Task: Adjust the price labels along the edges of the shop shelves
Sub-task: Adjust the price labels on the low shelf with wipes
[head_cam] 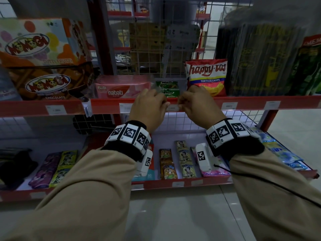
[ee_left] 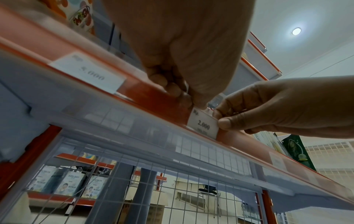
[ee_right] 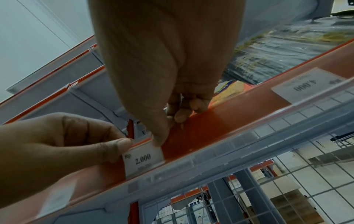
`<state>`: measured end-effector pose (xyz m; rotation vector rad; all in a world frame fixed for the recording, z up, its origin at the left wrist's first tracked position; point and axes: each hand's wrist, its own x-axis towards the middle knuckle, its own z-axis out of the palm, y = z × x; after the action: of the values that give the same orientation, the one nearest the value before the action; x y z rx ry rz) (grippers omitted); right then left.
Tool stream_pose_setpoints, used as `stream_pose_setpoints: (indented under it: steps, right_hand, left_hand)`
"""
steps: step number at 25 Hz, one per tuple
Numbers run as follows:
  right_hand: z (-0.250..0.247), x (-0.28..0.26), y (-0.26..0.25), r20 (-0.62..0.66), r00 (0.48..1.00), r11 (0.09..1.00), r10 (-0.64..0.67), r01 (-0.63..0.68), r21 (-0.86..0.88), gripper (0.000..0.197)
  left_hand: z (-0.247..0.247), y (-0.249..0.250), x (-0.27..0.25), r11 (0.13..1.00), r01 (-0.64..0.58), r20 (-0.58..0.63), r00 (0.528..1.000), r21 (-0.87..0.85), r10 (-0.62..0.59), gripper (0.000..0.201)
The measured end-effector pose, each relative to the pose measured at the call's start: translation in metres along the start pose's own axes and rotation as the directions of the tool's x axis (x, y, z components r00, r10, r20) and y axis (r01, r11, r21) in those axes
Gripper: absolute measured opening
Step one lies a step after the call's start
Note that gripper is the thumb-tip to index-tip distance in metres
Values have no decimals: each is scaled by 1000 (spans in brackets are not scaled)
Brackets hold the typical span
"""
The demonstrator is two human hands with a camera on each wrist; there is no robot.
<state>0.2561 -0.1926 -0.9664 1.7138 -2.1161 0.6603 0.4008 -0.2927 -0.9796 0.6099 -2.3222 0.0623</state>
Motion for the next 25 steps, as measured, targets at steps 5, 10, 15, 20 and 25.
stream_pose_setpoints:
  steps: [5,10,15,20,25]
  right_hand:
    - [4,-6,-1,-51,999,999,18,-17,31,13]
    - [4,-6,-2,-56,998,999,35,-33,37,15]
    - [9,-12,-2,-136,990,997,41,-31,75,15]
    - [17,-22,1,-263,965,997,13,8,78,19]
    - [24,-40,9,-342,934,994,-106,101,-32,11]
  left_hand:
    - [0,0,0,1000,0,-12,1000,-3,0,22]
    - [1,0,-1,999,42,-58,997,2,-42,24]
    - [2,-1,-8,999,-17,-144,989,-42,11,22]
    - [9,-3,-13,998,-55,-208,977,-14,51,17]
    - [25,1,-31,996,29,-257,966,88,-6,34]
